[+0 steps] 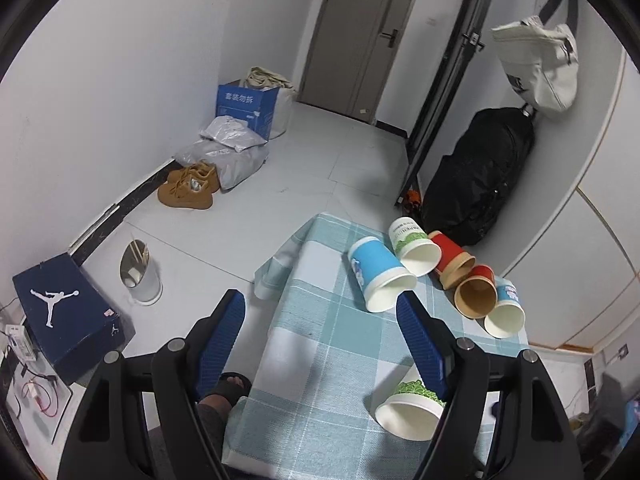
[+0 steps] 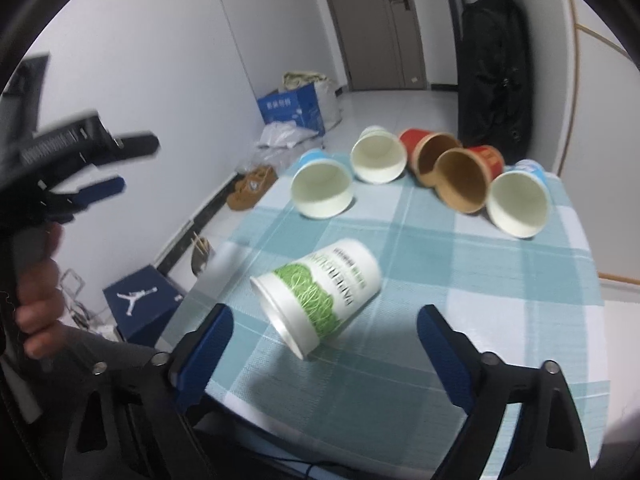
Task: Flip cup upright
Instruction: 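Lower the right gripper onto the green-leaf cup rim and grasp it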
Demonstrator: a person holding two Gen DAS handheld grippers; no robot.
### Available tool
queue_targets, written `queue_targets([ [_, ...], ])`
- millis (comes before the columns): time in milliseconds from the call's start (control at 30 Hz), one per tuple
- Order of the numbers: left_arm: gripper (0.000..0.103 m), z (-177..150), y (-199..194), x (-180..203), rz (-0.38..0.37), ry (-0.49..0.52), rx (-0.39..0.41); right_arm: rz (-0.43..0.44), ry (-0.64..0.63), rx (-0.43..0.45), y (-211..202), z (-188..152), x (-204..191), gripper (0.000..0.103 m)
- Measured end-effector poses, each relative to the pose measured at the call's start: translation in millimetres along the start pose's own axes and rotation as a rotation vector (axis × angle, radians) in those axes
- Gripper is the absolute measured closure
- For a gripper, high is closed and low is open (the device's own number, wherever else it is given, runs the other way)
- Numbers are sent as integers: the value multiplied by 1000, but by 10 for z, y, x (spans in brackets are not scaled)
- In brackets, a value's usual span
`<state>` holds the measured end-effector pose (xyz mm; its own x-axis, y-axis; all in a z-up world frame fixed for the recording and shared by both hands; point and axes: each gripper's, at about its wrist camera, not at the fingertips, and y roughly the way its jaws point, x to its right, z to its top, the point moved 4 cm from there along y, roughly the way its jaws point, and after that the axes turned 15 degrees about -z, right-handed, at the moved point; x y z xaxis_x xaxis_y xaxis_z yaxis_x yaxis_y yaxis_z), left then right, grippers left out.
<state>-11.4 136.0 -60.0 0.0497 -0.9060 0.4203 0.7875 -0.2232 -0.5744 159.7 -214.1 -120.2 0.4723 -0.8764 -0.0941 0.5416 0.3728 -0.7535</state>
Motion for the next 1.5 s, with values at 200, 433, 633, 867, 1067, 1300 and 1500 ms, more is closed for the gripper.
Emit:
queue_targets([
  [200,29,4,-29,-5,1,11,6,-79,-26,-29,184,-64,-170,33],
  [433,29,-6,-8,-44,-16,-11,-14,-165,-34,-36,251,-62,-180,65],
  [633,29,-28,-4,-21,-11,5,-11,-212,-14,-53,274,-92,-87,89],
  [867,29,-55,19,0,-16,12,-26,-243,15,-57,231,-74,45,97],
  [1067,29,-91,24,89,-24,46,-37,-233,19,-40,131,-8,129,99],
  [1300,29,-160,63,205,-19,94,-47,-179,41,-36,37,38,188,101],
  [1500,29,-200,84,272,-2,128,-52,-139,61,-50,-98,145,315,101],
])
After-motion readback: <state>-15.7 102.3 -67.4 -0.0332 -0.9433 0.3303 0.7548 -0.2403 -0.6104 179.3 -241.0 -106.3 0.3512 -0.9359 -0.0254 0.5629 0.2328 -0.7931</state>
